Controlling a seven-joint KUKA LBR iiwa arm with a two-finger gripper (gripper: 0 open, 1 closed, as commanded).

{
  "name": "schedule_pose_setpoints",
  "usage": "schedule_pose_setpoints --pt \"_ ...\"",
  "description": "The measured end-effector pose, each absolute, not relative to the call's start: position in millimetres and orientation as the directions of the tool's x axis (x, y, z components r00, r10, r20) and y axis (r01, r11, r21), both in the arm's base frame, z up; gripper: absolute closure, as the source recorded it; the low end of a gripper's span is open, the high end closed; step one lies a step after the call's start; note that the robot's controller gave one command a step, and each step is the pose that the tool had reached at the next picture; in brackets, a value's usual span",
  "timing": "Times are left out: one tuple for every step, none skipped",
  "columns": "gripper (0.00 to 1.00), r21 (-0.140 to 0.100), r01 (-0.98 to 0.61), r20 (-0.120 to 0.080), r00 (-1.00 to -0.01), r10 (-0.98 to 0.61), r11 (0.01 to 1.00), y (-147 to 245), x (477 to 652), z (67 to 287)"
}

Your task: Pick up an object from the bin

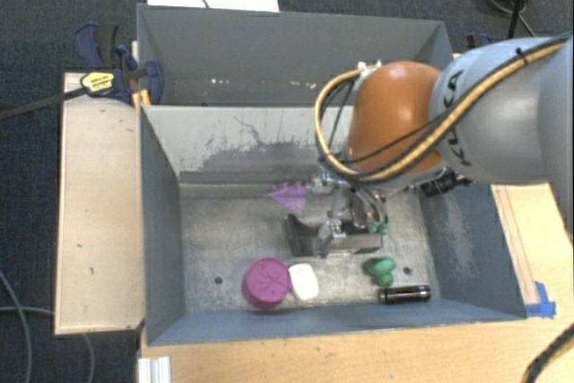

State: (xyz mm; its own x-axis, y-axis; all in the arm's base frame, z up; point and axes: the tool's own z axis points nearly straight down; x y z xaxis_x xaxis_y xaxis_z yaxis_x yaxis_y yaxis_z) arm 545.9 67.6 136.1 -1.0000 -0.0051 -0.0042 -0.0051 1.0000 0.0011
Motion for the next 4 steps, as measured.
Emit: schedule_pose_setpoints --pt "0.0 0.007 -0.088 0.011 -0.996 -0.088 0.996 46 550.8 75" --pt "1.0 -0.011 0.119 0.002 -0.993 0.119 0.993 56 540.5 79" --pt "1.0 -0.011 0.119 0.002 -0.993 0.119 0.993 56 540.5 79" --pt "1.0 -0.01 0.12 0.001 -0.993 0.12 0.993 55 539.8 82"
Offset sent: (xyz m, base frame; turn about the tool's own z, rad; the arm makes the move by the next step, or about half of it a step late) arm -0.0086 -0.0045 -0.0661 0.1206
